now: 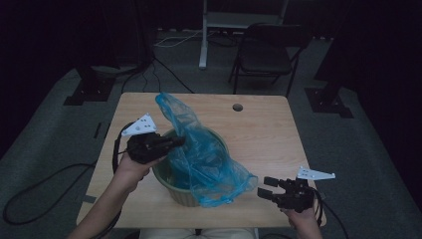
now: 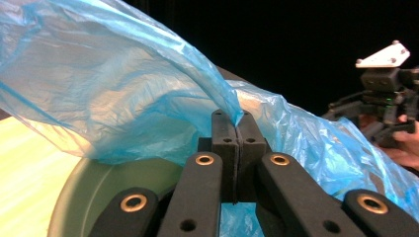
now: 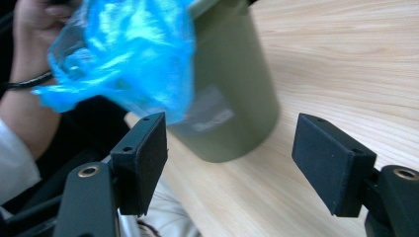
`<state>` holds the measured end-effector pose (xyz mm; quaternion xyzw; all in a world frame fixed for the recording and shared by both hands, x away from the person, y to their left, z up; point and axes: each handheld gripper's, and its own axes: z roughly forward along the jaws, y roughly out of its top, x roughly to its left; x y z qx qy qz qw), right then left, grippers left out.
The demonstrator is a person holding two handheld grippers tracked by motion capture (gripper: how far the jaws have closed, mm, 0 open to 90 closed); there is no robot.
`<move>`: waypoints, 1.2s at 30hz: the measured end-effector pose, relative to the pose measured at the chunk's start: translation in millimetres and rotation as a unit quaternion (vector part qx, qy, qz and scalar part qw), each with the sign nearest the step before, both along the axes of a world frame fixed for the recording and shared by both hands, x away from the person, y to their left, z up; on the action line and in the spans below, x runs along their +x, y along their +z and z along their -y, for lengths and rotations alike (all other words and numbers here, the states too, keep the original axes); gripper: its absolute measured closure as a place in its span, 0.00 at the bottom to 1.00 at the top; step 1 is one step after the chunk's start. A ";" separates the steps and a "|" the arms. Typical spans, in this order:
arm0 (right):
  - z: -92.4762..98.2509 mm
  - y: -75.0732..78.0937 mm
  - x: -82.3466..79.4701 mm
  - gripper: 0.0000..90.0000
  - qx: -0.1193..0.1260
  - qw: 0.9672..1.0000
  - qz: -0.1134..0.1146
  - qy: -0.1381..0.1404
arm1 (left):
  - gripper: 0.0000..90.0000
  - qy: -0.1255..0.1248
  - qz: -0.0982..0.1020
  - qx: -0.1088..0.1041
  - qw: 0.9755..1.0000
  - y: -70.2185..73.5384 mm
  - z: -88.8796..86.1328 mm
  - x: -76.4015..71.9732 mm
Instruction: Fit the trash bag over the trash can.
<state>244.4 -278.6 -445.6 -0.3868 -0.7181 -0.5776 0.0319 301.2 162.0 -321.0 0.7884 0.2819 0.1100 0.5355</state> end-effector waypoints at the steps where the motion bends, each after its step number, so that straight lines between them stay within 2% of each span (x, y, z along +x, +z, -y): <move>1: 3.3 0.9 1.6 0.33 -0.002 1.000 0.001 -0.009 | 1.00 -0.002 0.000 0.002 1.000 0.1 0.1 0.2; 4: 12.5 7.4 11.5 0.33 -0.006 0.999 0.003 -0.032 | 1.00 -0.003 0.000 0.000 1.000 0.2 0.8 1.0; 7: 16.5 21.0 27.1 0.33 -0.004 0.999 0.013 -0.047 | 1.00 -0.003 -0.001 -0.003 1.000 0.0 1.9 2.9; 13: -0.7 59.5 67.1 0.33 -0.001 0.998 0.046 -0.040 | 1.00 -0.002 0.000 -0.011 1.000 1.5 4.6 6.8; 16: -22.4 81.2 86.6 0.33 0.011 0.998 0.061 -0.020 | 1.00 -0.004 -0.002 -0.011 1.000 2.3 6.4 10.0; 17: -22.4 81.2 86.6 0.33 0.011 0.998 0.061 -0.020 | 1.00 -0.004 -0.002 -0.011 1.000 2.3 6.4 10.0; 18: -42.5 94.3 98.5 0.33 0.020 0.998 0.068 -0.002 | 1.00 -0.005 -0.002 -0.012 1.000 2.2 7.8 11.6; 20: -62.6 103.3 108.1 0.33 0.023 0.997 0.069 0.020 | 1.00 -0.006 -0.003 -0.013 1.000 1.7 8.0 12.9; 21: -62.6 103.3 108.1 0.33 0.023 0.997 0.069 0.020 | 1.00 -0.006 -0.003 -0.013 1.000 1.7 8.0 12.9; 22: -73.0 106.4 112.9 0.33 0.022 0.997 0.067 0.030 | 1.00 -0.006 -0.003 -0.014 1.000 1.3 7.7 13.3; 23: -92.8 108.8 123.7 0.33 0.022 0.997 0.058 0.055 | 1.00 -0.008 -0.005 -0.016 1.000 0.7 7.1 13.5; 25: -110.9 106.9 133.7 0.33 0.015 0.996 0.043 0.074 | 1.00 -0.009 -0.005 -0.019 1.000 -1.1 4.9 11.3; 26: -110.9 106.9 133.7 0.33 0.015 0.996 0.043 0.074 | 1.00 -0.009 -0.005 -0.019 1.000 -1.1 4.9 11.3; 27: -127.0 101.9 142.3 0.33 0.011 0.995 0.022 0.098 | 1.00 -0.006 -0.002 -0.017 1.000 -1.6 3.0 9.8; 29: -139.8 96.4 147.6 0.33 0.011 0.993 0.005 0.121 | 1.00 -0.002 0.000 -0.015 1.000 -1.7 2.0 9.3; 30: -144.8 94.3 149.1 0.38 0.013 0.991 -0.003 0.131 | 1.00 0.002 0.001 -0.012 1.000 -1.8 -0.6 9.7; 33: -155.4 90.7 151.0 0.59 0.013 0.985 -0.018 0.169 | 1.00 0.005 -0.002 -0.013 1.000 -2.3 -3.0 10.5; 34: -155.4 90.7 151.0 0.59 0.013 0.985 -0.018 0.169 | 1.00 0.003 -0.004 -0.014 1.000 -2.6 -4.1 10.4; 35: -158.0 90.1 150.2 0.77 -0.006 0.986 -0.018 0.168 | 1.00 0.004 -0.005 -0.013 1.000 -2.9 -6.2 9.5; 36: -157.6 89.3 150.3 0.89 -0.007 0.986 -0.020 0.166 | 1.00 0.004 -0.005 -0.013 1.000 -2.9 -6.2 9.5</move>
